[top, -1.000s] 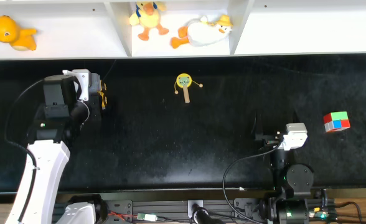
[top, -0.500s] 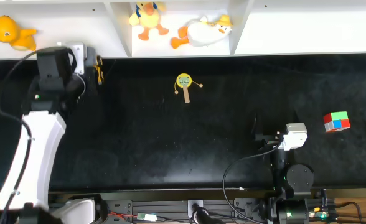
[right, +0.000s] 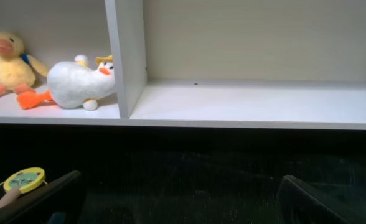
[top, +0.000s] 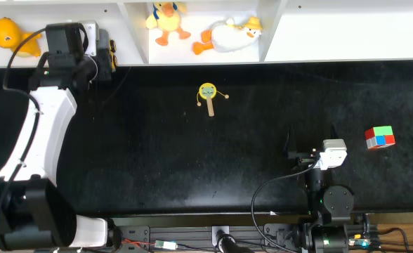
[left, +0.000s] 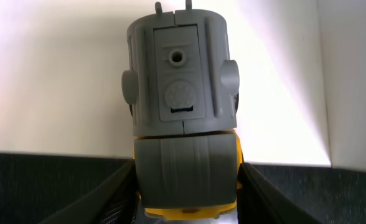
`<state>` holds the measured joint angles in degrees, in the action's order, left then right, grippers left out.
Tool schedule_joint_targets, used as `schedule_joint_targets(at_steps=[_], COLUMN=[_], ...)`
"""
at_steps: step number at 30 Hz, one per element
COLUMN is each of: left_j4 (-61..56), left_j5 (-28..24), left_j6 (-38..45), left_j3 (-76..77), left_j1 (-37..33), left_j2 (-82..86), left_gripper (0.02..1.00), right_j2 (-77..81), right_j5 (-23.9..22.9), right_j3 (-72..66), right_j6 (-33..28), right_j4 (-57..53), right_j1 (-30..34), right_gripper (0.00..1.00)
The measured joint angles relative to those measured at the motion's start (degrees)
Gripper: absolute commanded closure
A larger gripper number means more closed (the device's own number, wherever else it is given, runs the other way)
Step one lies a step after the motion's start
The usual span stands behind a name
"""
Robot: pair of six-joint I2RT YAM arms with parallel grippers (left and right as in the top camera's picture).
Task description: Store Toys
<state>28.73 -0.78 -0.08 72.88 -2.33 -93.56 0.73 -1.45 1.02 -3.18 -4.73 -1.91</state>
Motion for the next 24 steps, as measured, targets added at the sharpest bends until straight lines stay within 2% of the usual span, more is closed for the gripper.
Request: schedule_joint_targets(at_steps=[5, 8, 12, 15, 16, 24], left_j4=[-1.16, -1.38, -1.51, -1.42, -1.4, 0.59], left_j5=[0.0, 0.0, -0.02, -0.02, 0.0, 0.0], left_j6=[0.02, 0.02, 0.02, 0.04, 0.2, 0.42], left_j3=[1.68, 2.29, 2.49, 2.49, 2.49, 2.49], left_j1=[0.0, 0.0, 0.0, 0.0, 0.0, 0.0], left_j2=[-2.05, -2.69, -2.89, -3.06, -3.15, -3.23], left_gripper=[0.656, 0.584, 0.375, 0.086, 0.02, 0.02], right_j2=[0.0, 0.0, 0.0, 0.0, 0.0, 0.0], right_j5=[-0.02, -0.02, -0.02, -0.02, -0.02, -0.02], right_j3=[0.0, 0.0, 0.0, 0.0, 0.0, 0.0], right_j6=[0.0, 0.0, 0.02, 0.02, 0.02, 0.0], right_j4=[0.0, 0.0, 0.02, 0.0, 0.02, 0.02], right_j1=[0.0, 0.0, 0.0, 0.0, 0.0, 0.0], right_gripper=[0.005, 0.005, 0.005, 0.005, 0.005, 0.005])
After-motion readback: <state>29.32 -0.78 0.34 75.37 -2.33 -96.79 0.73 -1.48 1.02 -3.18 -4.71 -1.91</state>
